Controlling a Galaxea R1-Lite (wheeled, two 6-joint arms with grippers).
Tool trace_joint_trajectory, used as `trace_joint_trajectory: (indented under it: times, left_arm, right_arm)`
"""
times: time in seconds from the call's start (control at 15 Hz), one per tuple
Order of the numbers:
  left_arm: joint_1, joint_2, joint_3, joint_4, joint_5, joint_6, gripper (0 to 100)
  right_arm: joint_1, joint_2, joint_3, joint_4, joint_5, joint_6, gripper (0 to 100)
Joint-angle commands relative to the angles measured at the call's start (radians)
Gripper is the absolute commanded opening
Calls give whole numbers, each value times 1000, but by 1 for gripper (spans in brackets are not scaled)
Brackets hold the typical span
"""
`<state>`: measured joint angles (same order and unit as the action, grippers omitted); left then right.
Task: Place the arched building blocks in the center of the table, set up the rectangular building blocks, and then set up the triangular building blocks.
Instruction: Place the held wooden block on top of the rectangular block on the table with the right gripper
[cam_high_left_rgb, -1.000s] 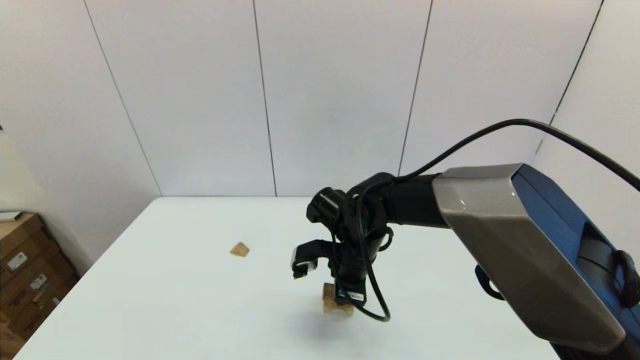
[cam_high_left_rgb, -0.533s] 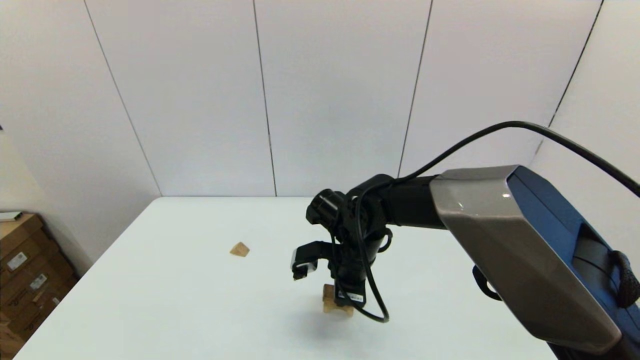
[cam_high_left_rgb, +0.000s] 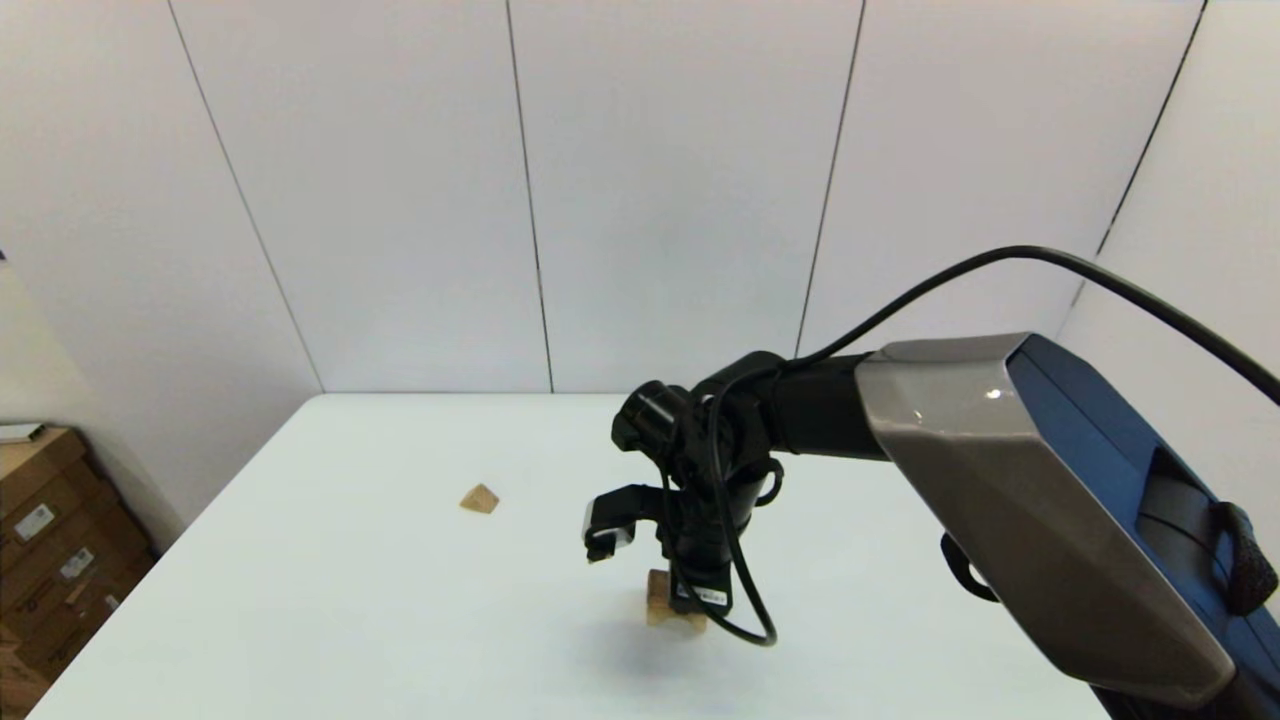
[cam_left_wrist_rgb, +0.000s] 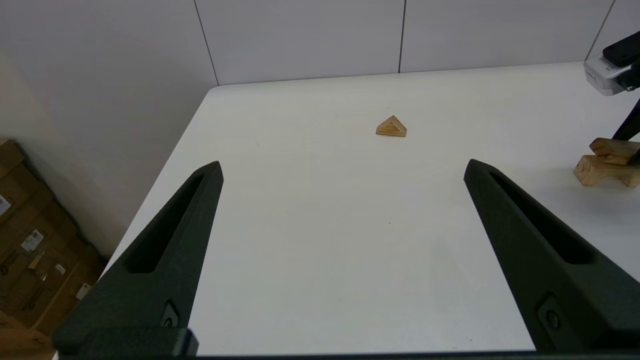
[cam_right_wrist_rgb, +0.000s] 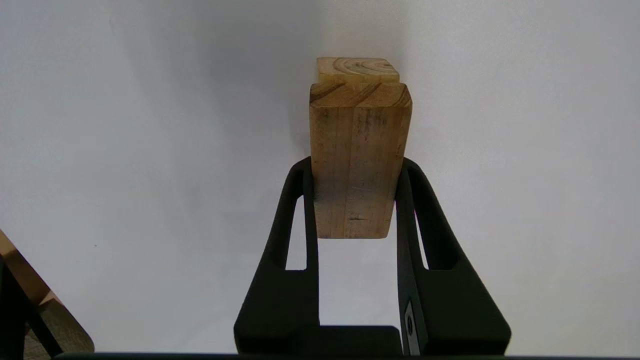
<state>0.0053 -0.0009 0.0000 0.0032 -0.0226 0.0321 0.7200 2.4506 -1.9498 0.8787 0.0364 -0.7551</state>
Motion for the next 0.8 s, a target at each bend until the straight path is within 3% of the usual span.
trace_joint_trajectory:
  times: [0.07, 0.8]
  left_arm:
    - [1, 1, 0, 0, 0, 0, 100]
    - [1, 1, 0, 0, 0, 0, 100]
  right_arm:
    - [1, 1, 0, 3, 0, -4, 0]
    - [1, 1, 0, 3, 0, -3, 0]
